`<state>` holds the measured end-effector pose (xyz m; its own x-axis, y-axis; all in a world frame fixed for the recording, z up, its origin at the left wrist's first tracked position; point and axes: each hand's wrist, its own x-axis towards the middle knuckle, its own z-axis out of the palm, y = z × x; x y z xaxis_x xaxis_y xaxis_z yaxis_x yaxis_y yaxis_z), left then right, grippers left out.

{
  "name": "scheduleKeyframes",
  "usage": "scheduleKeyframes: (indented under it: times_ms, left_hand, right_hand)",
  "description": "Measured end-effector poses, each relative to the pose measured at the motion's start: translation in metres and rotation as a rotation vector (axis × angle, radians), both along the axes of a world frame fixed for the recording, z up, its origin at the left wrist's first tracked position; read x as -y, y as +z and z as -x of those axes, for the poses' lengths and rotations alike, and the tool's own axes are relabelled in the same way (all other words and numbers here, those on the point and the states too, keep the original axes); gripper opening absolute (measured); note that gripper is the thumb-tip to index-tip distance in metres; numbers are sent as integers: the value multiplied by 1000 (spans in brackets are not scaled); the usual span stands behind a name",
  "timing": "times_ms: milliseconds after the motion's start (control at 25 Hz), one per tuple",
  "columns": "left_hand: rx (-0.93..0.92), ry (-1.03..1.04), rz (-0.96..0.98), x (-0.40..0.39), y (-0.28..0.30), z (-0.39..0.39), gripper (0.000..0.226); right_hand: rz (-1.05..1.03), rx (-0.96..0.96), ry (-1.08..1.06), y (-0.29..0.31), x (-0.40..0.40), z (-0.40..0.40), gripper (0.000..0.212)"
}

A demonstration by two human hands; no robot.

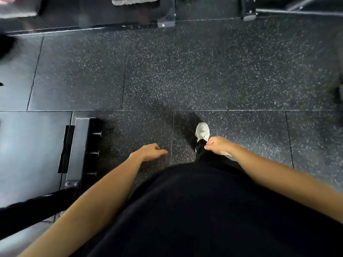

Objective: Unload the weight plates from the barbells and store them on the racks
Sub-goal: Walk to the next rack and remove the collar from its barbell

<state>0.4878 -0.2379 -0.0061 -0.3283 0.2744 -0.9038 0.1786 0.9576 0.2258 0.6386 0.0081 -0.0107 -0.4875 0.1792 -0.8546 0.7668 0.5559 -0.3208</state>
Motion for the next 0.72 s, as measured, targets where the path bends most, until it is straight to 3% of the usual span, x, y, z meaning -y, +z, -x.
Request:
scheduleKeyframes:
  times_ms: [200, 360, 560, 720]
  left_hand:
    - [4, 225, 26, -64, 5, 60, 56]
    - [-145, 553, -48, -100, 9, 115, 53]
    - [-12, 739, 15, -101, -12, 187, 56]
    - [5, 830, -14, -76, -23, 300, 62]
  right_hand:
    - [11, -19, 61, 13, -93, 115, 28]
    - [-35, 10, 259, 20, -136, 214, 31]
    - [-26, 99, 484, 2, -138, 336, 26]
    - [-49, 109, 634, -2, -108, 477, 32]
